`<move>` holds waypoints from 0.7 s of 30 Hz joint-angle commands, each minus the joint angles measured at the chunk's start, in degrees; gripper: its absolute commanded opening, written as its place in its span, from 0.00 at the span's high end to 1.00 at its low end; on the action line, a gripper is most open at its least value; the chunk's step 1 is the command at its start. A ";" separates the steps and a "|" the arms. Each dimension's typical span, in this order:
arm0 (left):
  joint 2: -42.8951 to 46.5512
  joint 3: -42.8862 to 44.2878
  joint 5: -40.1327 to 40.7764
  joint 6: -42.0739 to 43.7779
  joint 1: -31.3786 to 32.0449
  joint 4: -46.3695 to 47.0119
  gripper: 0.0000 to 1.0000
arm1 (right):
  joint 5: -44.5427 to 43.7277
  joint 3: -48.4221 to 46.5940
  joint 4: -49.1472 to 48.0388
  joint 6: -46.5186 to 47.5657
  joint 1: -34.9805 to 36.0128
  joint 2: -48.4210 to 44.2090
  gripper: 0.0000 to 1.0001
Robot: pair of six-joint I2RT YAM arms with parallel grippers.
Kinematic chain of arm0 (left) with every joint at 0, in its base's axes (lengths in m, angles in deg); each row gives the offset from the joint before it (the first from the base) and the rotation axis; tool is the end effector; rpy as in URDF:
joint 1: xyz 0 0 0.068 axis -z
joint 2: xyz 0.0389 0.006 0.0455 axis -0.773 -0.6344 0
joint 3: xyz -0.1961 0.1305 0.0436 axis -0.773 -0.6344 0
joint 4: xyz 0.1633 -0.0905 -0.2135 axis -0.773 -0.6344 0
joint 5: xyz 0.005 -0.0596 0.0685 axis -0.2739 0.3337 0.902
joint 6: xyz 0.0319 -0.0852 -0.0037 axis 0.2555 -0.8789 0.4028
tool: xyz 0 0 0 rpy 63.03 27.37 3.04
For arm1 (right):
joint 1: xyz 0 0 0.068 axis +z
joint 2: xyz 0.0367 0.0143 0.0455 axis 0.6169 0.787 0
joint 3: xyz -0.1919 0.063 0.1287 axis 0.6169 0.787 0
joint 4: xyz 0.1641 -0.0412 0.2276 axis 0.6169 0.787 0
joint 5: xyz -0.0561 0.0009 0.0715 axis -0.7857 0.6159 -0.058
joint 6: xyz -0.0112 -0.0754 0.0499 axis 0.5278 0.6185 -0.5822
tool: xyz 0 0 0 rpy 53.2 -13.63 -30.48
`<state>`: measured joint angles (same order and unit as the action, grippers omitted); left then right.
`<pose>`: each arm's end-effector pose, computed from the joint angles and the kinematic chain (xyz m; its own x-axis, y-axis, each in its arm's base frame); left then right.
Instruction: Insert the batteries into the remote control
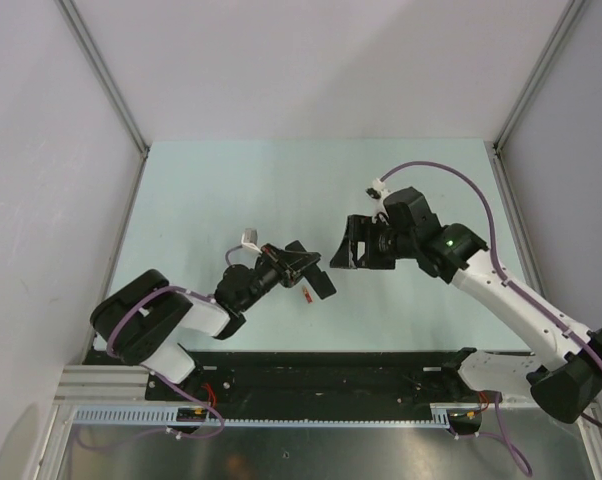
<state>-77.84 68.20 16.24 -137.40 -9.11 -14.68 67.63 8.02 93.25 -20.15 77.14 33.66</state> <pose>0.2243 -0.2079 0.1068 -0.7223 -0.6898 -0.0484 0.0502 0.0175 -0.9986 0.2326 0.2129 0.2912 -0.8386 0.0005 -0.5448 -0.3468 0.7708 0.5345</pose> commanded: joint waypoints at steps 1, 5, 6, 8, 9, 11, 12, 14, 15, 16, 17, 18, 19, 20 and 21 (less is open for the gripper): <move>3.97 0.42 -2.52 -1.09 -0.47 21.67 1.00 | 10.23 7.33 -13.70 -4.36 -2.92 -2.19 0.21; 5.64 0.60 -2.96 -1.53 -0.47 21.59 1.00 | 18.50 15.95 -25.81 -9.09 -6.35 -4.74 0.20; 5.91 0.86 -3.39 -1.53 -0.47 21.59 1.00 | 20.00 17.88 -28.45 -10.50 -7.40 -6.14 0.20; 6.44 0.86 -3.66 -1.27 -0.39 21.59 1.00 | 23.34 22.63 -36.45 -14.89 -8.63 -7.56 0.20; 6.53 0.78 -3.66 -1.26 -0.38 21.50 1.00 | 24.31 23.78 -39.00 -16.12 -9.16 -7.91 0.19; 6.62 0.78 -3.75 -1.27 -0.39 21.50 1.00 | 26.86 26.59 -45.77 -19.38 -9.25 -8.18 0.19; 6.44 0.86 -4.01 -1.26 -0.38 21.50 1.00 | 27.39 27.21 -46.92 -20.09 -9.25 -8.00 0.19; 6.35 1.04 -4.45 -1.53 -0.38 21.50 1.00 | 28.71 28.88 -49.39 -21.23 -9.08 -7.39 0.19; 6.27 1.39 -4.63 -1.62 -0.38 21.50 1.00 | 29.06 29.59 -50.61 -21.76 -9.16 -7.21 0.19; 6.26 1.48 -4.80 -1.35 -0.38 21.50 1.00 | 29.59 30.11 -53.06 -22.46 -9.08 -7.12 0.20; 6.26 1.65 -4.80 -1.35 -0.38 21.50 1.00 | 30.03 30.64 -54.05 -23.42 -9.08 -6.69 0.20; 6.35 1.91 -4.80 -1.27 -0.38 21.50 1.00 | 30.47 31.00 -54.66 -23.43 -8.90 -6.25 0.20; 6.27 2.00 -4.80 -1.26 -0.38 21.50 1.00 | 30.90 31.00 -54.93 -23.43 -8.64 -5.81 0.21; 6.18 2.09 -4.80 -1.26 -0.38 21.50 1.00 | 31.08 31.00 -55.02 -23.26 -7.94 -4.93 0.21; 6.18 2.35 -4.89 -1.18 -0.38 21.50 1.00 | 31.08 31.00 -55.02 -22.65 -7.33 -4.58 0.21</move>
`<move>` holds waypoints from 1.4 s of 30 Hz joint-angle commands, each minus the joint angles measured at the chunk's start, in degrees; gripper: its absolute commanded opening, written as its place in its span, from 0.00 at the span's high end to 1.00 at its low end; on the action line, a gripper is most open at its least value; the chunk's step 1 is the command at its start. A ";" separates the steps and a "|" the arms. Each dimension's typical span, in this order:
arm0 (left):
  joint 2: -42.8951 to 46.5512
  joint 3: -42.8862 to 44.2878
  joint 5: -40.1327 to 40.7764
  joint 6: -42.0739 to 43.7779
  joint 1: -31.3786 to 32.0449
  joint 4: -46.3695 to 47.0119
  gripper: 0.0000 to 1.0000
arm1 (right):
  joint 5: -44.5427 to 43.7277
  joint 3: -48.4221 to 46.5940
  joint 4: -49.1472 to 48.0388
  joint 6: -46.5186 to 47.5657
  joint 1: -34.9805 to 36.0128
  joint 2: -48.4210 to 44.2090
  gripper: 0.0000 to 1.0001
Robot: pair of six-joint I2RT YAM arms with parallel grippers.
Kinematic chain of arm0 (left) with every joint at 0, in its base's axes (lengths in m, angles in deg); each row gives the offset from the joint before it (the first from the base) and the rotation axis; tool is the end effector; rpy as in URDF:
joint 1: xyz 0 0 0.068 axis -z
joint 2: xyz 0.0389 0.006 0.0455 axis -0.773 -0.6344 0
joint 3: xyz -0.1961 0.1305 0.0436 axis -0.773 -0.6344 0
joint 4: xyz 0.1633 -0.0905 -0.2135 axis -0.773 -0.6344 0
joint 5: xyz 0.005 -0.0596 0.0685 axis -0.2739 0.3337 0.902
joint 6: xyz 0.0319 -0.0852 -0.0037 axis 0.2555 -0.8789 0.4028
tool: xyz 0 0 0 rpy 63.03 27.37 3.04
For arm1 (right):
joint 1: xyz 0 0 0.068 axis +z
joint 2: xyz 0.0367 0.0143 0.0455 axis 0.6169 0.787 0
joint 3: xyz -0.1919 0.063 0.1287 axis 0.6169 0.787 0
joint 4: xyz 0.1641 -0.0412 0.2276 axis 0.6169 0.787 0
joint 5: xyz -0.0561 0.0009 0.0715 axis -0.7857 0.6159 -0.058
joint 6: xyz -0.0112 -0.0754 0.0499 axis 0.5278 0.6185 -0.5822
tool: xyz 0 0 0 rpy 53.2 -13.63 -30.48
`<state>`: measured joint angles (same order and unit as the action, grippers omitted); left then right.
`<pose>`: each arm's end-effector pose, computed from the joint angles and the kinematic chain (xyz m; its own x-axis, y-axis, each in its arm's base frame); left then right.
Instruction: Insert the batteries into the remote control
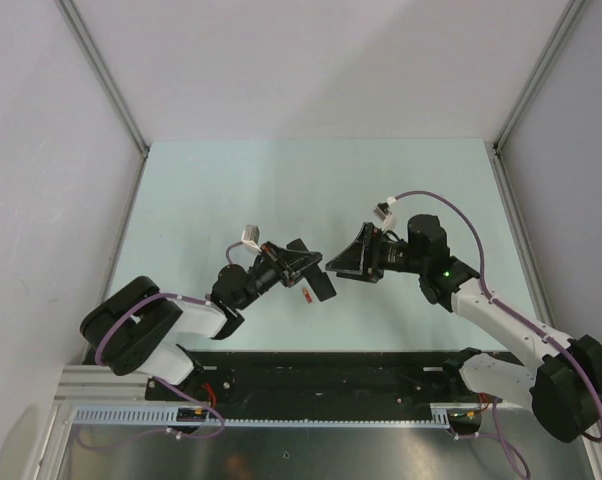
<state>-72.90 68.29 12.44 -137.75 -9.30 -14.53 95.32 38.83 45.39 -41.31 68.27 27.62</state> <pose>0.2208 -0.2106 0.1322 -0.7612 -0.6460 -0.0571 0.1152 -0.0480 -0.9922 0.2414 0.2023 0.2217 -0.9037 0.1815 -0.3878 -0.3160 0.3287 0.8900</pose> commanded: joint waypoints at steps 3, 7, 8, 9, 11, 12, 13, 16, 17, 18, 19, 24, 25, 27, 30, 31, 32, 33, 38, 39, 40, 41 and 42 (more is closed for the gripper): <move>1.15 2.62 -1.18 -0.65 -0.10 21.35 1.00 | 3.13 0.18 -6.45 -0.44 2.78 2.86 0.22; 1.41 2.80 -1.18 -0.74 -0.10 21.26 1.00 | 3.30 0.18 -5.57 0.54 3.31 4.36 0.23; 1.50 2.80 -1.18 -0.65 -0.10 21.26 1.00 | 3.48 0.18 -5.75 0.62 3.49 4.71 0.24; 1.50 2.80 -1.18 -0.65 -0.10 21.26 1.00 | 3.39 0.18 -5.75 0.54 3.66 5.23 0.25; 1.76 2.71 -1.18 -0.56 -0.01 21.26 1.00 | 3.83 0.18 -6.27 0.45 3.84 5.76 0.27; 1.76 2.71 -1.09 -0.56 -0.10 21.26 1.00 | 3.92 0.18 -6.54 0.28 4.01 6.20 0.30; 1.85 2.71 -1.09 -0.65 -0.10 21.26 1.00 | 4.09 0.18 -6.71 0.27 4.10 6.38 0.31; 2.11 2.62 -0.91 -0.48 -0.10 21.26 1.00 | 4.45 0.18 -6.63 0.27 4.37 6.91 0.35; 2.20 2.62 -1.00 -0.39 -0.10 21.26 1.00 | 4.62 0.18 -6.54 0.36 4.19 7.08 0.36; 2.29 2.71 -0.91 -0.39 -0.10 21.26 1.00 | 4.71 0.18 -6.28 0.45 4.28 7.08 0.38; 2.29 2.71 -1.00 -0.39 -0.01 21.26 1.00 | 4.80 0.18 -6.19 0.54 4.28 7.26 0.39; 2.73 2.62 -0.91 -0.30 0.08 21.26 1.00 | 5.06 0.18 -5.84 0.89 4.19 7.96 0.51; 2.82 2.62 -0.91 -0.30 0.16 21.26 1.00 | 5.15 0.18 -5.92 0.89 4.19 7.96 0.52; 2.91 2.62 -0.83 -0.30 0.25 21.26 1.00 | 5.15 0.18 -6.27 0.80 4.10 8.31 0.54; 2.99 2.71 -0.91 -0.30 0.43 21.17 1.00 | 5.32 0.18 -6.80 0.54 4.19 8.84 0.58; 2.99 2.71 -0.91 -0.30 0.43 21.17 1.00 | 5.41 0.18 -6.89 0.54 4.19 9.10 0.60; 3.08 2.71 -0.83 -0.21 0.43 21.17 1.00 | 5.59 0.18 -6.80 0.62 4.19 9.19 0.62; 3.08 2.71 -0.91 -0.30 0.43 21.17 1.00 | 5.76 0.18 -6.80 0.63 4.28 9.54 0.63; 3.00 2.62 -1.09 -0.39 0.43 21.17 1.00 | 6.47 0.09 -6.02 1.50 4.89 10.51 0.68; 2.99 2.62 -1.18 -0.39 0.43 21.17 1.00 | 6.64 0.18 -5.32 1.77 5.07 10.51 0.68; 2.99 2.71 -1.35 -0.47 0.43 21.17 1.00 | 6.56 0.18 -4.87 2.12 5.16 10.60 0.70; 2.82 2.71 -1.35 -0.56 0.43 21.08 1.00 | 6.47 0.18 -4.17 2.73 5.07 10.60 0.71; 2.91 2.71 -1.44 -0.56 0.43 21.17 1.00 | 6.38 0.18 -3.30 3.00 5.16 10.69 0.71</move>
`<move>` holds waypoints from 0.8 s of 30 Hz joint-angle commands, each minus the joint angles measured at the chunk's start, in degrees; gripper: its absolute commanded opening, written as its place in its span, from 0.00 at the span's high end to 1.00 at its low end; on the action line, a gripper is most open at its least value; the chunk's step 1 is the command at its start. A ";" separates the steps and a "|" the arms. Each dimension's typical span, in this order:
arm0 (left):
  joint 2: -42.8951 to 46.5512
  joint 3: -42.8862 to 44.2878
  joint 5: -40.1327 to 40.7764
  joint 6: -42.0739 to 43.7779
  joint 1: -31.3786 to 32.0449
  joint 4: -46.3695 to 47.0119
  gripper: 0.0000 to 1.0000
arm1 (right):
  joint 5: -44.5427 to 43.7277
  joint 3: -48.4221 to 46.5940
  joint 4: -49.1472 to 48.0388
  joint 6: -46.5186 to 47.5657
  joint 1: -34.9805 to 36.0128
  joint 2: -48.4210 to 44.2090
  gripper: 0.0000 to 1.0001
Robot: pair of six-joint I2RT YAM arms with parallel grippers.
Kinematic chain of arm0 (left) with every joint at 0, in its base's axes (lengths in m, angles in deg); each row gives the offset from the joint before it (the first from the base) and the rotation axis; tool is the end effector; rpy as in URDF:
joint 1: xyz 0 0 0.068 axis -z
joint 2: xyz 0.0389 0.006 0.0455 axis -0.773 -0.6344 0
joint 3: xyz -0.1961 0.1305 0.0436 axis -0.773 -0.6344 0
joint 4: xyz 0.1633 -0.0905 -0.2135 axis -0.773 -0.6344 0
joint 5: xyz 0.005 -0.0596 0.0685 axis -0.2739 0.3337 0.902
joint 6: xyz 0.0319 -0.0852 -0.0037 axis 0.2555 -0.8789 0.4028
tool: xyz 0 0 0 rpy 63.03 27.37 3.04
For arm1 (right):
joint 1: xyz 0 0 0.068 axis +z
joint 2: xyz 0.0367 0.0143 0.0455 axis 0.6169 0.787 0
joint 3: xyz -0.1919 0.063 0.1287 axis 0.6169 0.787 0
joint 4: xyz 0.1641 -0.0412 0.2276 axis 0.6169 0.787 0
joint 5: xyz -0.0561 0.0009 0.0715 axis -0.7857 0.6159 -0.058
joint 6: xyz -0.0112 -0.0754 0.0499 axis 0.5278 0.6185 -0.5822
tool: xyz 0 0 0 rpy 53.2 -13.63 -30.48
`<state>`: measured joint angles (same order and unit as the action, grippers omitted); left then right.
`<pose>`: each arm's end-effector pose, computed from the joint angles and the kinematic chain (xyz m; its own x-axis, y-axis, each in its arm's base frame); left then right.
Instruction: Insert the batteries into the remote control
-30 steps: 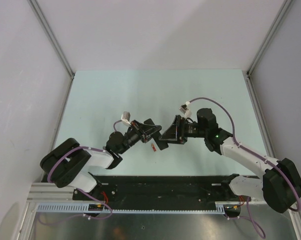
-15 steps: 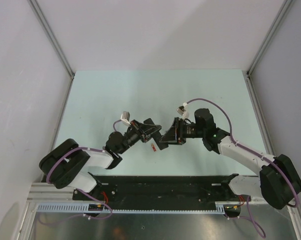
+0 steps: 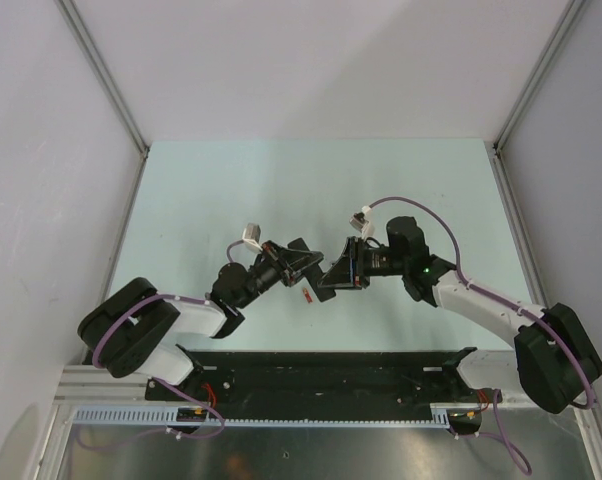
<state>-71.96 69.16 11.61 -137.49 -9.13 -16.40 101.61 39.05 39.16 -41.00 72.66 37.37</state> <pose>0.2218 -0.2143 0.1367 -0.7717 -0.6328 -0.0630 0.1181 -0.0452 -0.9920 0.2331 0.2335 0.1852 -0.9464 0.0123 -0.3228 -0.3071 0.2755 0.9109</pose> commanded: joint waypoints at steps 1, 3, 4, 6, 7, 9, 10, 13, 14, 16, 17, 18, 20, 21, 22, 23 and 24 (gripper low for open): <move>1.97 1.83 -0.70 -0.83 0.25 23.05 1.00 | 0.17 -0.04 3.29 3.04 0.77 0.85 0.72; 1.88 1.92 -1.14 -0.91 0.25 23.05 1.00 | 0.35 -0.04 4.51 3.75 0.85 0.76 0.74; 1.88 2.01 -1.31 -0.91 0.25 23.05 1.00 | 0.35 -0.12 5.05 4.10 0.85 0.85 0.75; 1.88 2.27 -1.84 -1.18 0.25 23.05 1.00 | 0.44 -0.21 6.97 5.24 0.94 1.11 0.76; 1.62 2.27 -2.02 -1.18 0.25 23.05 1.00 | 0.35 -0.30 7.51 5.59 1.03 1.20 0.77; 1.53 2.36 -2.54 -1.26 0.25 23.05 1.00 | 0.44 -0.30 8.82 6.47 1.55 1.46 0.78; 1.35 2.54 -2.72 -1.35 0.25 22.96 1.00 | 0.35 -0.39 9.26 6.73 1.64 1.55 0.78; 1.09 2.89 -3.51 -1.70 0.25 22.96 1.00 | 0.09 -0.39 10.41 7.52 2.35 1.73 0.79; 1.00 2.98 -3.68 -1.70 0.25 23.05 1.00 | 0.00 -0.39 10.59 7.61 2.52 1.64 0.80; 1.00 3.06 -3.69 -1.79 0.25 23.05 1.00 | -0.18 -0.39 10.59 7.53 2.79 1.73 0.81; 1.00 3.07 -3.77 -1.79 0.25 23.05 1.00 | -0.27 -0.39 10.59 7.35 3.05 1.90 0.81; 1.09 3.07 -3.77 -1.71 0.25 23.05 1.00 | -0.35 -0.39 10.67 7.35 3.05 1.99 0.83; 1.26 3.07 -3.86 -1.70 0.25 23.05 1.00 | -0.79 -0.39 10.59 7.53 3.05 1.56 0.84; 1.44 3.07 -4.21 -1.70 0.25 22.96 1.00 | -0.97 -0.39 10.67 7.61 3.05 1.47 0.86; 1.44 2.98 -4.48 -1.70 0.25 23.05 1.00 | -0.97 -0.39 10.68 7.53 3.05 1.47 0.88; 1.53 2.98 -4.65 -1.70 0.25 23.05 1.00 | -1.06 -0.39 10.68 7.35 2.96 1.47 0.89; 1.53 2.98 -4.91 -1.70 0.25 23.05 1.00 | -1.06 -0.39 10.59 7.26 2.88 1.73 0.95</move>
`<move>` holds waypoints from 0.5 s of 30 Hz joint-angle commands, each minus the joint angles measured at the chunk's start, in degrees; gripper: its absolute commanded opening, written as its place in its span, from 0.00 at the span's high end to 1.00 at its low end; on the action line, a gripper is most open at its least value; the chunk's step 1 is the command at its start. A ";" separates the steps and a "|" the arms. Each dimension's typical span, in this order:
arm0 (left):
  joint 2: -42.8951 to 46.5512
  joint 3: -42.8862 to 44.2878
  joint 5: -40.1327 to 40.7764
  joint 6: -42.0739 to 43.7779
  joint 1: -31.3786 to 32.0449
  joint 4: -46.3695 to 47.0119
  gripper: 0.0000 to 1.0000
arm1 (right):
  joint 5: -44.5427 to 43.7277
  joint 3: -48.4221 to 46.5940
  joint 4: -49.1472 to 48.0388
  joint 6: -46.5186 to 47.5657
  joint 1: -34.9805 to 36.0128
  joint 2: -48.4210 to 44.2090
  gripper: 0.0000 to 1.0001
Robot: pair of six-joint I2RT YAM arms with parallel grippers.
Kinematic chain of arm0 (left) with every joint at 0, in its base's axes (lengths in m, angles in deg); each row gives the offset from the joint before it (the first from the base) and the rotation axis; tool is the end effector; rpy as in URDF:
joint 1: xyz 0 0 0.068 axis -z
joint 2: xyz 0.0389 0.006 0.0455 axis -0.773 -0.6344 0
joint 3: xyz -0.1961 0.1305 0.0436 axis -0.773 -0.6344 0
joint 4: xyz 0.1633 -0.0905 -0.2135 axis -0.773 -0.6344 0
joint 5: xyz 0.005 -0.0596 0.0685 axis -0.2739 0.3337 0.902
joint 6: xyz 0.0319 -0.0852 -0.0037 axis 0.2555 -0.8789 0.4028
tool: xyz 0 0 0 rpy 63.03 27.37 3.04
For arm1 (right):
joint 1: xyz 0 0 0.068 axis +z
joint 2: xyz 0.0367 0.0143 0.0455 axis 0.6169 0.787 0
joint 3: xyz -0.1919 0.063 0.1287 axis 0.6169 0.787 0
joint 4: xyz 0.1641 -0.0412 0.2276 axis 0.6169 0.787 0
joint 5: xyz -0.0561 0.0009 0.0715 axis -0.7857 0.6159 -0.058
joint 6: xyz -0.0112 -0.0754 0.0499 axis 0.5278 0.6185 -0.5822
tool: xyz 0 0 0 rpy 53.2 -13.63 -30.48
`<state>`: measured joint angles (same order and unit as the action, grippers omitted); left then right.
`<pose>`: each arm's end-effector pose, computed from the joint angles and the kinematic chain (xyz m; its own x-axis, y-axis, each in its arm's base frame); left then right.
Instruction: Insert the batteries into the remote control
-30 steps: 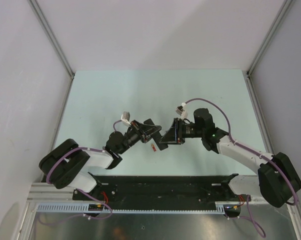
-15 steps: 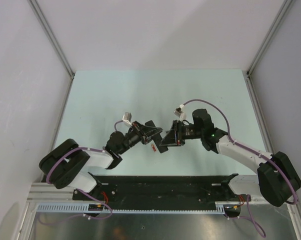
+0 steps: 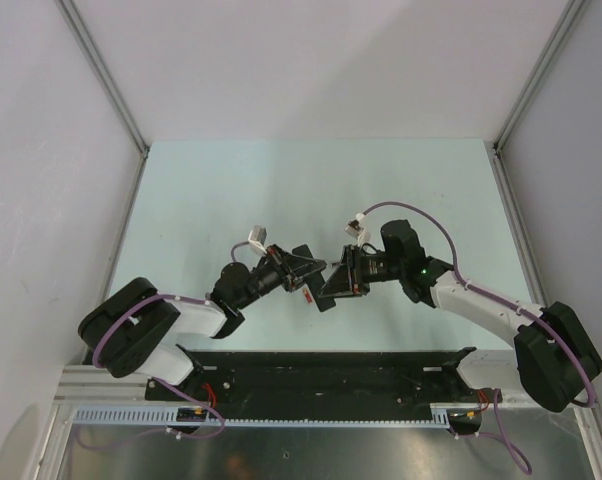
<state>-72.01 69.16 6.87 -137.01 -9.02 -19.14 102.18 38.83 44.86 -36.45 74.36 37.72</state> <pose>0.2165 -0.2191 0.1290 -0.8234 -0.5633 -0.0686 0.0909 -0.0116 -0.9958 0.2217 0.2378 0.1735 -0.9478 -0.0653 -0.3122 -0.3166 0.3115 0.8960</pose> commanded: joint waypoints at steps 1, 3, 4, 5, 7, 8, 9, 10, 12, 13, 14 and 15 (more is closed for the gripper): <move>1.66 3.06 -0.78 -2.27 0.06 25.78 1.00 | -1.63 -0.17 4.97 2.46 1.34 1.64 0.98; 0.96 3.50 -2.36 -2.45 0.14 25.78 1.00 | -1.71 -0.17 4.71 2.10 1.26 1.82 1.00; 0.52 4.29 -4.89 -3.06 0.14 25.78 1.00 | -1.97 -0.17 4.45 1.84 1.26 2.17 1.00; 0.08 4.90 -6.40 -3.50 0.14 25.78 1.00 | -2.15 -0.17 3.83 1.32 1.26 2.08 1.00; -1.41 6.66 -10.61 -4.81 0.49 25.78 1.00 | -2.85 -0.17 3.13 0.70 0.91 2.08 1.00; -1.68 6.84 -11.33 -4.91 0.76 25.78 1.00 | -3.20 -0.17 2.60 0.17 0.73 2.17 1.00; -1.77 7.02 -11.95 -4.82 1.45 25.78 1.00 | -3.64 -0.17 2.25 -0.01 0.56 2.17 1.00; -1.77 7.11 -12.91 -4.65 1.90 25.78 1.00 | -4.43 -0.17 1.20 -0.27 0.38 2.26 1.00; -1.77 7.28 -13.97 -4.21 3.04 25.78 1.00 | -5.22 -0.26 -0.12 -1.67 0.20 2.26 1.00; -1.94 7.46 -14.41 -4.12 3.39 25.78 1.00 | -6.19 -0.61 -0.74 -2.11 0.03 2.35 1.00; -1.94 7.46 -15.02 -4.03 3.83 25.78 1.00 | -6.54 -0.87 -1.70 -2.38 -0.15 2.61 1.00; -1.94 7.55 -15.20 -3.94 4.44 25.78 1.00 | -6.98 -1.14 -2.23 -2.90 -0.24 2.87 1.00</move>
<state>-74.93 71.89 -0.48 -137.12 -9.13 -19.75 103.52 38.83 45.93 -38.49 74.28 38.27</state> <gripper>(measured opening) 0.179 0.266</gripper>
